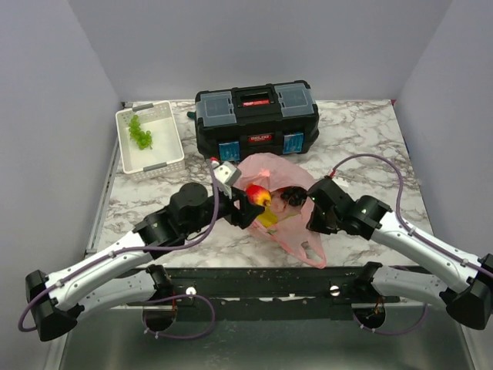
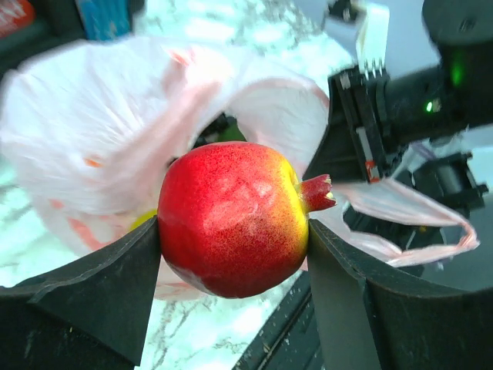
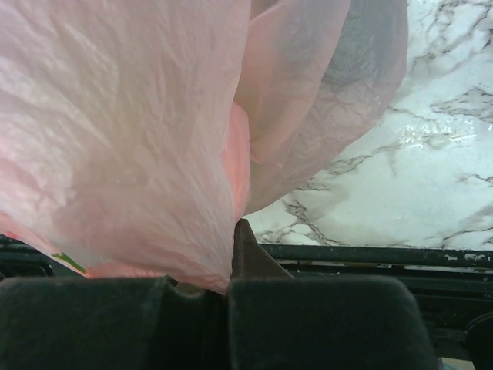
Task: Take the fake fruits out of the plastic bag
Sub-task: Take out the fake fruit from the plastic bag, then place the fake fruit in the bin.
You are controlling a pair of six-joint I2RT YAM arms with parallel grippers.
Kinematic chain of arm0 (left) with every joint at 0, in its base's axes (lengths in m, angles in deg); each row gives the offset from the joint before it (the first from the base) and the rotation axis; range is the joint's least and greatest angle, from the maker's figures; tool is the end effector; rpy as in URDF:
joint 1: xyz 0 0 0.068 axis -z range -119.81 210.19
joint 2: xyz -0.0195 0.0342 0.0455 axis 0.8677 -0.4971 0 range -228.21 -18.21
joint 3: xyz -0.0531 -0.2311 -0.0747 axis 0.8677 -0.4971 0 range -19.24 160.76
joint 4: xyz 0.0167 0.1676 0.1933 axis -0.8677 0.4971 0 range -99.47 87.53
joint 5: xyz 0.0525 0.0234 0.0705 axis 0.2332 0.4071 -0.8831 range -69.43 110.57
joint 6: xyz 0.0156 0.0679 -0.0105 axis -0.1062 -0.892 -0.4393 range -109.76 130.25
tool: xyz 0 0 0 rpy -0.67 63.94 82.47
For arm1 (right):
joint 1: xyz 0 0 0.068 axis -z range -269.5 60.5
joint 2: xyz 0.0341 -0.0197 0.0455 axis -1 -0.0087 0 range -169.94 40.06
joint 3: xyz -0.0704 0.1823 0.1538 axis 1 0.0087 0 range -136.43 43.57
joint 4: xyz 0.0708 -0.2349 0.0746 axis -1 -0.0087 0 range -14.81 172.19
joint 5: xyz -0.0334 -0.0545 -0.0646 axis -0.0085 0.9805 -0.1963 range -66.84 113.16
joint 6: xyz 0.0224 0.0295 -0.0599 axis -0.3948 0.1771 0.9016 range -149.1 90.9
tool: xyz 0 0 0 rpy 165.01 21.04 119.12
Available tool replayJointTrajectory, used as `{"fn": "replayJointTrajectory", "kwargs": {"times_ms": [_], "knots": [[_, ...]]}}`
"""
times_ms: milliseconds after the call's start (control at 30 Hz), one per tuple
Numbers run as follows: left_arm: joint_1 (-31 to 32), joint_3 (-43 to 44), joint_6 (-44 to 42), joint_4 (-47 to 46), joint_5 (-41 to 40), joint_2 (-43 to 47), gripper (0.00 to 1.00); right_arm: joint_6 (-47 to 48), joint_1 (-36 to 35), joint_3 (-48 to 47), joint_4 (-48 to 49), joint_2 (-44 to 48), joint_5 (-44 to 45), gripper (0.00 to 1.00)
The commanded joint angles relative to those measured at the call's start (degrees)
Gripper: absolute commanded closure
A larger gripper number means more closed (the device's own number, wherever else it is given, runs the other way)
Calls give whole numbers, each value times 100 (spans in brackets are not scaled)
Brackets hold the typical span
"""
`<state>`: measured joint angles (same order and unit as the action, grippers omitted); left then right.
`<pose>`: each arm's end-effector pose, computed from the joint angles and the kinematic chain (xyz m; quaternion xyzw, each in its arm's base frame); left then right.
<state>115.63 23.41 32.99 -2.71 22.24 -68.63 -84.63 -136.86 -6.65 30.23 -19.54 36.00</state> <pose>0.1351 -0.1991 0.2915 0.2311 0.7563 -0.3948 0.4677 0.1501 0.1441 0.2256 0.0963 0.9584 0.1248 0.2380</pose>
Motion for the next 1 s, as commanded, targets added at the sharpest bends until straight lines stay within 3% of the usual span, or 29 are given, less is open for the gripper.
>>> {"fn": "replayJointTrajectory", "kwargs": {"times_ms": [0,267,500,667,833,967], "knots": [[-68,456,-339,574,-1147,637,100,-362,-28,255,212,427,624,99],[-411,724,-595,996,-3053,1253,100,-89,-28,667,869,1194,441,99],[-2367,1193,85,1772,-2137,802,100,767,-28,1062,1657,1860,449,99],[-3603,1237,741,1536,-1627,425,100,924,-31,844,1402,1509,718,99],[-4899,1453,2314,1548,-1007,-439,100,1011,-31,554,1388,1104,1100,99],[-5370,1872,2756,1419,-846,-1323,100,1074,-27,145,1122,681,1855,99]]}}
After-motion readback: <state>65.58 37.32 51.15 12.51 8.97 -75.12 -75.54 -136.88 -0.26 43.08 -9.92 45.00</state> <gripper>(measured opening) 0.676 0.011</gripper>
